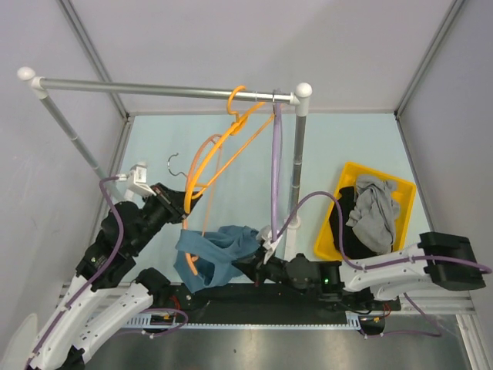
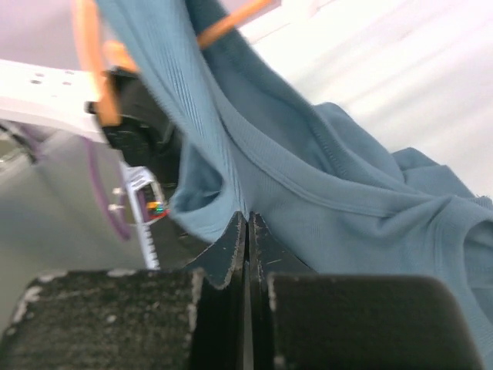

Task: Remove the tank top from the hanger

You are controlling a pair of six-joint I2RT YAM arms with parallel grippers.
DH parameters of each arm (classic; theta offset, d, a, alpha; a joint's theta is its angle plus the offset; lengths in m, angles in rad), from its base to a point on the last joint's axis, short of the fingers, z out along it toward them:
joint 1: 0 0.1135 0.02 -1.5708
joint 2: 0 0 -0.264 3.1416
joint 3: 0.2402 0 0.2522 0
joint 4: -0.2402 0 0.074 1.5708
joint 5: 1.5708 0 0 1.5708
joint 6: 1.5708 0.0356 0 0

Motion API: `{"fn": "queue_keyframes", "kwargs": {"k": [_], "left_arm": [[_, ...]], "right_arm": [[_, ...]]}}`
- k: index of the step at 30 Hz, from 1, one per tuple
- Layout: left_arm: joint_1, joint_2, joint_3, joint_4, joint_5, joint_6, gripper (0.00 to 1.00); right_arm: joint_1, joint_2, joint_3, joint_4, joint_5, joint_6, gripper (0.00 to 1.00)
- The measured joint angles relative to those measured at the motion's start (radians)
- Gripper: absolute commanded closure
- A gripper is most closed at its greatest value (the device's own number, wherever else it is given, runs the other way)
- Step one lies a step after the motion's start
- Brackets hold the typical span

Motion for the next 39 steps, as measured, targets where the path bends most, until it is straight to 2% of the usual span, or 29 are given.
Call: {"fn": "queue_keyframes", "kwargs": {"k": [5, 9, 12, 15, 19, 22, 26, 30, 35, 38, 39], "left_arm": [[0.000, -0.013, -0.046, 0.049, -0.169, 0.000, 1.00], [0.000, -0.037, -0.102, 0.117, -0.320, -0.002, 1.00], [0.000, -0.036, -0.113, 0.157, -0.389, 0.008, 1.00], [0.000, -0.030, -0.104, 0.185, -0.408, 0.051, 1.00], [0.000, -0.014, -0.050, 0.161, -0.400, 0.129, 1.00], [0.000, -0.020, 0.001, 0.122, -0.391, 0.172, 1.00], [0.000, -0.063, 0.022, 0.072, -0.379, 0.201, 1.00], [0.000, -0.096, 0.022, 0.034, -0.364, 0.211, 1.00], [0.000, -0.093, 0.022, 0.009, -0.341, 0.211, 1.00], [0.000, -0.084, 0.022, 0.003, -0.330, 0.211, 1.00], [0.000, -0.083, 0.022, 0.002, -0.325, 0.212, 1.00]], "right_arm": [[0.072, -0.157, -0.027, -0.085, 0.047, 0.034, 1.00], [0.189, -0.203, -0.043, -0.167, 0.148, 0.067, 1.00], [0.217, -0.245, -0.082, -0.236, 0.213, 0.107, 1.00], [0.186, -0.314, -0.098, -0.327, 0.258, 0.136, 1.00], [0.078, -0.458, -0.082, -0.434, 0.274, 0.133, 1.00], [0.003, -0.565, -0.024, -0.494, 0.278, 0.103, 1.00], [-0.030, -0.644, 0.051, -0.532, 0.278, 0.065, 1.00], [-0.089, -0.649, 0.070, -0.546, 0.257, 0.079, 1.00], [-0.192, -0.529, 0.020, -0.552, 0.160, 0.204, 1.00], [-0.270, -0.375, 0.016, -0.564, 0.070, 0.293, 0.67], [-0.283, -0.322, 0.016, -0.573, 0.050, 0.314, 0.42]]}}
